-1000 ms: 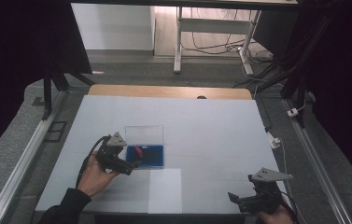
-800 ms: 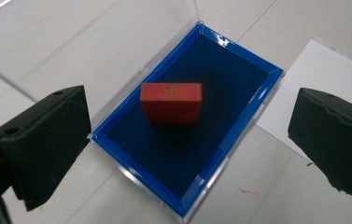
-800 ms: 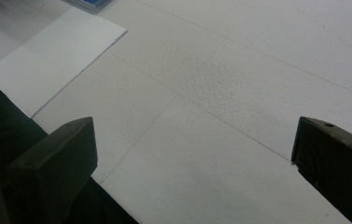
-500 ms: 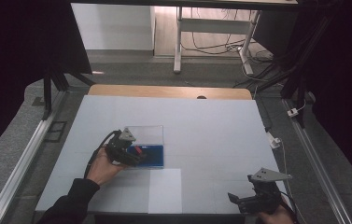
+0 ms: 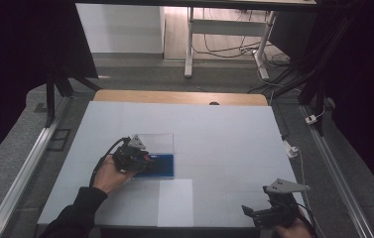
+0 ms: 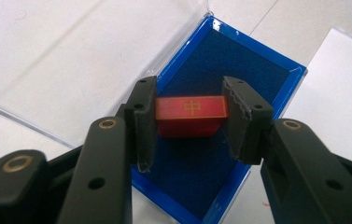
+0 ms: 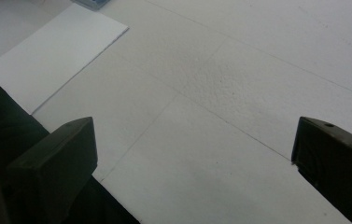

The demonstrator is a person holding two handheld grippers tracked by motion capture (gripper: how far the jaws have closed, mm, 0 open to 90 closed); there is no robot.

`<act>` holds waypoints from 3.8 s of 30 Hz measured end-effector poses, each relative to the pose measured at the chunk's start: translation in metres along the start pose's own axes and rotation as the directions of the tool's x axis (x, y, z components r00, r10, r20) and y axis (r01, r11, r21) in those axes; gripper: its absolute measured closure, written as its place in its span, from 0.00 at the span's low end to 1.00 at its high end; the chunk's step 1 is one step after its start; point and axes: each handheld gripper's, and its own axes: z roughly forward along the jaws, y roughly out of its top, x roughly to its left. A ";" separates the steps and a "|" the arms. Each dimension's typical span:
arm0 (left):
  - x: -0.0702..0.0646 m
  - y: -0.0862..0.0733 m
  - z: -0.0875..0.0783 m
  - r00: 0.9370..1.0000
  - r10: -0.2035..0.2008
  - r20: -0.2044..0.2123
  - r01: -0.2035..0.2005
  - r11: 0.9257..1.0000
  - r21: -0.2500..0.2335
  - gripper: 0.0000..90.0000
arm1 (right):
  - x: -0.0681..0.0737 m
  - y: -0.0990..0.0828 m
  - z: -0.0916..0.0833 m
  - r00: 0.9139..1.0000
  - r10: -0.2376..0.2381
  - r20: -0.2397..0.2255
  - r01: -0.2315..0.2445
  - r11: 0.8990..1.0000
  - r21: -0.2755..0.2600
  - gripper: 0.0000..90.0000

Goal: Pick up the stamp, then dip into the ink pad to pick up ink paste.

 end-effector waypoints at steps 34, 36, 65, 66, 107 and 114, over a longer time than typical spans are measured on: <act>-0.018 0.021 -0.021 1.000 -0.014 0.010 0.015 0.995 -0.100 0.65 | 0.000 0.000 -0.001 1.000 0.001 -0.003 -0.001 1.000 -0.008 0.00; -0.018 0.025 -0.019 1.000 -0.022 0.017 0.024 0.994 -0.102 0.65 | 0.000 0.000 -0.001 1.000 -0.001 -0.003 0.001 1.000 -0.007 0.00; -0.033 0.043 0.031 1.000 0.004 -0.001 -0.004 1.000 0.001 0.65 | -0.001 -0.001 -0.001 1.000 0.002 -0.006 -0.002 1.000 -0.011 0.00; -0.033 0.042 0.031 1.000 0.010 -0.005 -0.010 1.000 -0.002 0.65 | 0.000 -0.001 -0.001 1.000 0.001 -0.007 -0.002 1.000 -0.011 0.00; -0.029 0.034 0.031 1.000 -0.018 0.024 0.019 0.999 -0.032 0.65 | 0.002 0.000 0.001 1.000 -0.022 -0.008 0.022 1.000 0.012 0.00; -0.030 0.035 0.030 1.000 -0.010 0.013 0.011 0.999 -0.044 0.65 | 0.002 0.000 0.001 1.000 -0.024 -0.008 0.024 1.000 0.011 0.00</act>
